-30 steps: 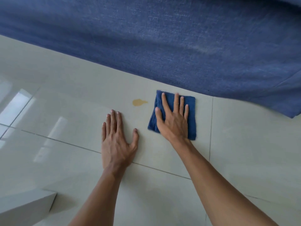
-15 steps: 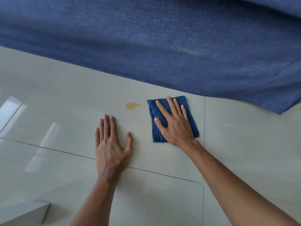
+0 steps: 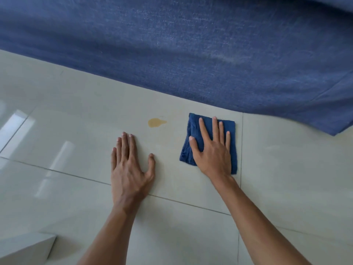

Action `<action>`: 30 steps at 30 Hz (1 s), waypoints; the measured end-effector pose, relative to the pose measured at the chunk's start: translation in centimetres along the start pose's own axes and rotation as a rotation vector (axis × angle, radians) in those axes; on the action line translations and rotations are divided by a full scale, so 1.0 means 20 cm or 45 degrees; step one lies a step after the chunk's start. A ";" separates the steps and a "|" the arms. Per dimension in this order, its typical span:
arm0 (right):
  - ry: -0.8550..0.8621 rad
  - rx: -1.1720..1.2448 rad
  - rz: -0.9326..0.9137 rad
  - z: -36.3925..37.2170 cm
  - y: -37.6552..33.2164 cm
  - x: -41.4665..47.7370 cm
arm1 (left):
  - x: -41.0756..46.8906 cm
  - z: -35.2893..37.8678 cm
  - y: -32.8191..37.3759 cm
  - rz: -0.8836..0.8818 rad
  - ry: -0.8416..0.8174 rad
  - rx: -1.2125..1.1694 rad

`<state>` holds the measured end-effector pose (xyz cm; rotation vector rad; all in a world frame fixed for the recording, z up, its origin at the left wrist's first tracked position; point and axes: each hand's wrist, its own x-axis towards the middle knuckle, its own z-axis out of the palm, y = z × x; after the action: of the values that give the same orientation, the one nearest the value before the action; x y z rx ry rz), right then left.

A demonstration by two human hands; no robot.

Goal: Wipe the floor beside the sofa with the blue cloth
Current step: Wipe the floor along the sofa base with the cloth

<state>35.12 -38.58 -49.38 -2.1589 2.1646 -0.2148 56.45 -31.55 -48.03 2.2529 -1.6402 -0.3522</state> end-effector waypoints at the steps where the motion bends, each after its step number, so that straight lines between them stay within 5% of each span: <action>1: -0.002 -0.019 0.040 0.01 -0.04 -0.05 | 0.00 0.00 0.00 -0.007 0.001 0.004; 7: -0.138 0.034 -0.203 -0.04 0.01 0.08 | 0.00 0.00 0.00 -0.002 0.024 -0.012; 11: -0.039 0.017 0.016 0.00 -0.07 -0.05 | 0.00 0.01 0.00 -0.006 0.019 -0.002; 16: -0.146 0.003 -0.226 -0.06 0.04 -0.06 | 0.00 0.01 0.00 -0.002 0.021 0.012; 23: -0.161 -0.027 -0.189 -0.10 0.23 -0.13 | 0.00 0.00 0.00 -0.013 0.036 0.005; 27: -0.087 -0.027 0.050 -0.05 0.10 0.06 | 0.00 0.00 0.00 -0.014 0.034 0.006; 30: -0.151 -0.063 -0.134 -0.06 0.06 -0.08 | -0.01 -0.01 0.01 -0.009 0.028 0.004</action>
<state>33.77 -36.99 -48.51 -2.2523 2.0165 -0.0382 56.40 -31.42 -47.71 2.2575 -1.6237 -0.3252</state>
